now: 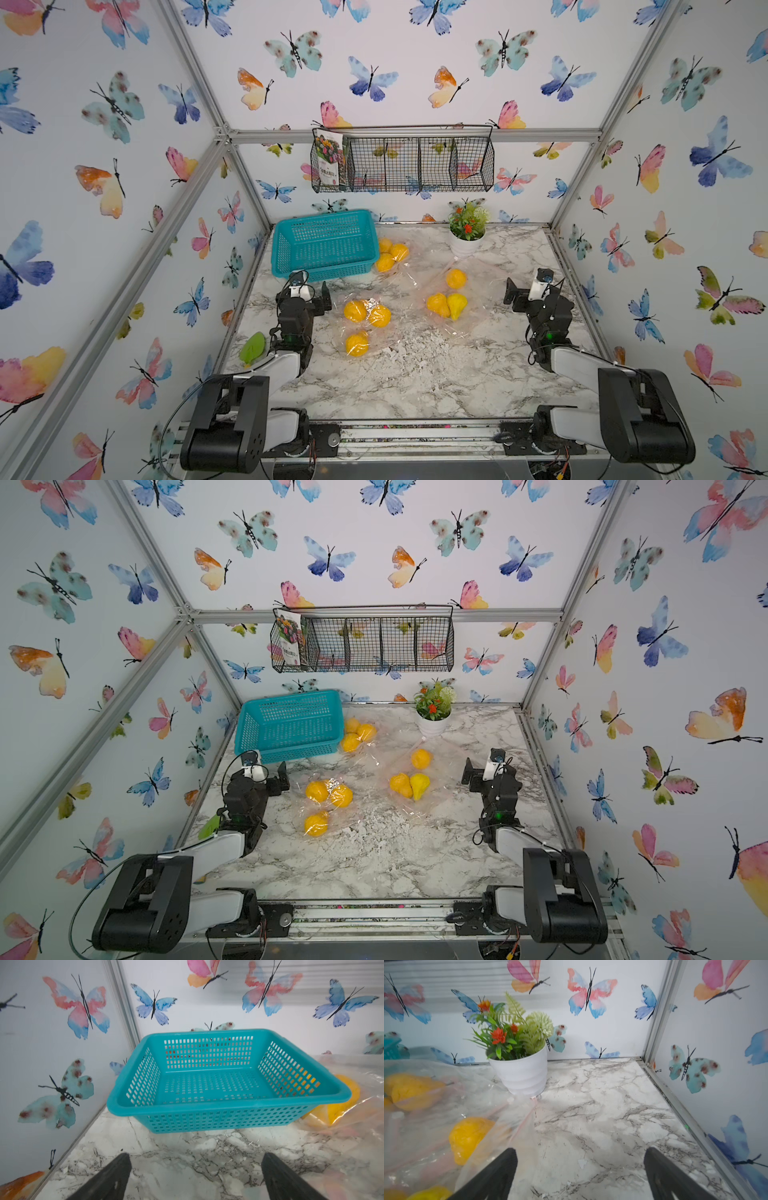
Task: Open the zip-top bag and take out the pear
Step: Adjust the zipper food storage bag at the center of the board.
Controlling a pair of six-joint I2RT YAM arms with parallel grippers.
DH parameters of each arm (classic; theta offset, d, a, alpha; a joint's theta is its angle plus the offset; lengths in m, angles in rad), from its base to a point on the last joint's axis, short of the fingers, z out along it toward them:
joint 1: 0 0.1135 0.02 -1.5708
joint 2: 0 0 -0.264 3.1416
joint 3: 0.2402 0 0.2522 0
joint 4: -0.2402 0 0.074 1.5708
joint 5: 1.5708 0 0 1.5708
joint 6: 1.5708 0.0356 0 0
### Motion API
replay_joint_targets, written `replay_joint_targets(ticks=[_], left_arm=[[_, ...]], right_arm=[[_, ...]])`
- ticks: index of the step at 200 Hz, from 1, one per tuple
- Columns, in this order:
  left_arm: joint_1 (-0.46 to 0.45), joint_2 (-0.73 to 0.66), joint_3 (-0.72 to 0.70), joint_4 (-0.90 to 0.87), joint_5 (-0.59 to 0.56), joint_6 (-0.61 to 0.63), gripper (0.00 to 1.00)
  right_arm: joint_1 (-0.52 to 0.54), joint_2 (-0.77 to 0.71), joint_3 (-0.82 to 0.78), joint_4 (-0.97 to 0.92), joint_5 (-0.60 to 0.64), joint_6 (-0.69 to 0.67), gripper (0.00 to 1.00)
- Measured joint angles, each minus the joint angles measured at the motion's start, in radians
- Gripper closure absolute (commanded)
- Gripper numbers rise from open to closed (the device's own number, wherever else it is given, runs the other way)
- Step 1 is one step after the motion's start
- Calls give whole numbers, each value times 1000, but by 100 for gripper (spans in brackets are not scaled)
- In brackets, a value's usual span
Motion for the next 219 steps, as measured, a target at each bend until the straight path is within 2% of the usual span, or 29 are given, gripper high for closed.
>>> replay_joint_targets(ticks=[13,28,52,78,119,168,199,211,219], left_arm=[[-16,-46,39,-91,-14,-26,4],[-21,-97,103,-224,-18,-69,16],[-21,-153,216,-435,38,-127,14],[-26,-218,309,-607,175,-171,14],[-47,-230,420,-814,342,-192,14],[-52,-251,417,-921,425,-190,13],[-52,-260,417,-931,444,-189,13],[-52,-260,417,-931,450,-189,13],[-52,-260,417,-930,455,-190,13]], right_arm=[[0,-72,26,-101,-6,18,4],[0,-135,61,-219,-17,49,6],[0,-184,150,-420,-39,129,5],[0,-178,250,-610,-123,201,6],[0,-60,359,-793,-242,268,7],[-8,143,449,-834,-319,305,9],[-18,274,502,-822,-357,324,21],[-18,317,525,-811,-373,327,31],[-18,337,536,-805,-384,332,42]])
